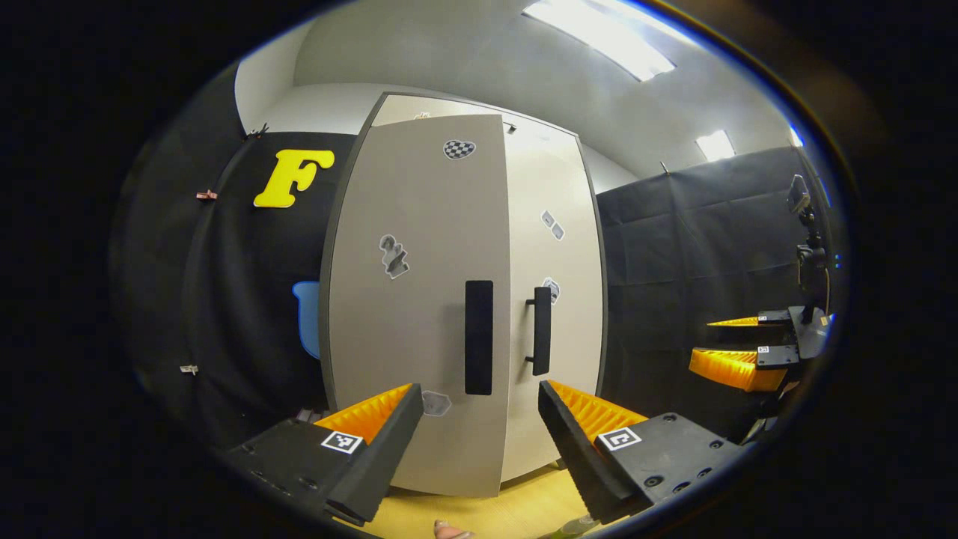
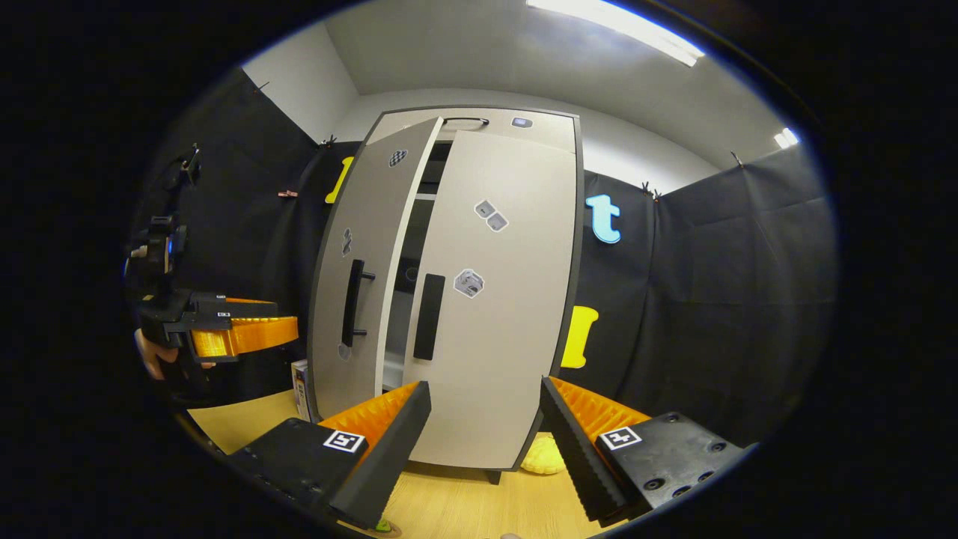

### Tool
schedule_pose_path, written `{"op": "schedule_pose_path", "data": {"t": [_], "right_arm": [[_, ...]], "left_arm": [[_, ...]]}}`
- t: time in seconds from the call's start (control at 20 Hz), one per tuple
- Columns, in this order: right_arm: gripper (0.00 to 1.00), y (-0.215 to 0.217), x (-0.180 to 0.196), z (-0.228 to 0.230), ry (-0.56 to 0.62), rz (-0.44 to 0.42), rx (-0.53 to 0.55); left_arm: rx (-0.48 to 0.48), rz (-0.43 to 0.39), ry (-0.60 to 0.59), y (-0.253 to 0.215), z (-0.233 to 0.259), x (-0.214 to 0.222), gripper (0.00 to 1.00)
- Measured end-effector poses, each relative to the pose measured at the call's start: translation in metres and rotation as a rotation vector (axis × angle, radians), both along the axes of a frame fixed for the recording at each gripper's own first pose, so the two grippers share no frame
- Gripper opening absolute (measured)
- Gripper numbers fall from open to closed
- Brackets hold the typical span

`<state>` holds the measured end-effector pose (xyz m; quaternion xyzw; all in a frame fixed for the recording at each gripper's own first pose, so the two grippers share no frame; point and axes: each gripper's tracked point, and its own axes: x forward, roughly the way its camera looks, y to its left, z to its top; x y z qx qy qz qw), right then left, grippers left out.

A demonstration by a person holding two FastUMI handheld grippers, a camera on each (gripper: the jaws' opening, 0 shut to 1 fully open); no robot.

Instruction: Grasp the bottle in the cabinet with the left hand and place it on the coaster, then close the right door with the right hand and the left door with the left hand.

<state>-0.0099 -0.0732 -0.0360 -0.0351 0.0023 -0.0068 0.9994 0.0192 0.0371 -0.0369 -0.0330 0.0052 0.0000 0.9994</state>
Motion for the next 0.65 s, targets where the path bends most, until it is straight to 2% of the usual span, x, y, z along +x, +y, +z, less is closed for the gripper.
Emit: {"op": "schedule_pose_path", "data": {"t": [0.2, 0.45, 0.65], "right_arm": [[0.98, -0.005, 0.004, 0.0, 0.001, -0.011, 0.032], [0.98, 0.0, 0.008, -0.01, 0.023, 0.026, 0.01], [0.98, 0.003, 0.01, -0.017, 0.044, 0.051, 0.018]], "left_arm": [[0.002, 0.044, 0.011, 0.008, -0.005, -0.007, 0.98], [0.067, 0.09, 0.031, 0.017, -0.007, -0.008, 0.98], [0.066, 0.095, 0.031, 0.017, -0.006, -0.011, 0.98]]}}
